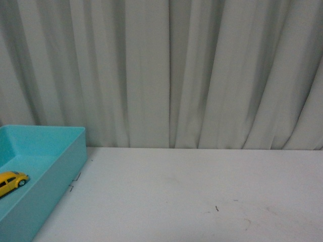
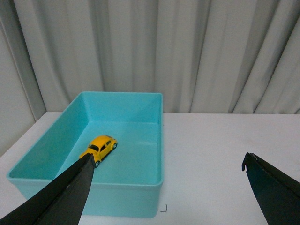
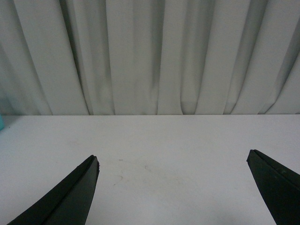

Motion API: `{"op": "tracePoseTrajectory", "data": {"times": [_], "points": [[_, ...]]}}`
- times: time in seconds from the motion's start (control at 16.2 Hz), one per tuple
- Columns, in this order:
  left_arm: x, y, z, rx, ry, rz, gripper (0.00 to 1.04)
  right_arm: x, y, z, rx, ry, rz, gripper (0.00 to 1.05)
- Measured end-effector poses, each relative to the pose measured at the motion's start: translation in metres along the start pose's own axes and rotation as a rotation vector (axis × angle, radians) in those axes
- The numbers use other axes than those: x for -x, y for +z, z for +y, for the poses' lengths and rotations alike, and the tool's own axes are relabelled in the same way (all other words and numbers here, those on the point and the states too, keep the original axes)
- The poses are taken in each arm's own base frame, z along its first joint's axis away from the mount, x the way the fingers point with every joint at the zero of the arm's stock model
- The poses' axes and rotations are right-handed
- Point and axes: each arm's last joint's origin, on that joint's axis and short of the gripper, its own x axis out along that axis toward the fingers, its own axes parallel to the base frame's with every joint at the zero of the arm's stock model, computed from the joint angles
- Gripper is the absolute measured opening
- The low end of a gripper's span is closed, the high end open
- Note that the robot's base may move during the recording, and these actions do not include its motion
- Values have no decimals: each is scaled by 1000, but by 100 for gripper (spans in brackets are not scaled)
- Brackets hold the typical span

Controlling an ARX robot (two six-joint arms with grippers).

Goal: Wind up and store yellow beetle toy

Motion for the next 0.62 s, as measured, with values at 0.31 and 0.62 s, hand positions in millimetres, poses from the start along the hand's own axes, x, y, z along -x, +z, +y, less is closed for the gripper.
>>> {"op": "tracePoseTrajectory", "data": {"times": [0.31, 0.62], "points": [[0, 0, 0, 0, 0, 0, 98, 0, 0, 0, 0, 0, 0, 98], [0, 0, 0, 0, 0, 0, 98, 0, 0, 0, 0, 0, 0, 98]]}}
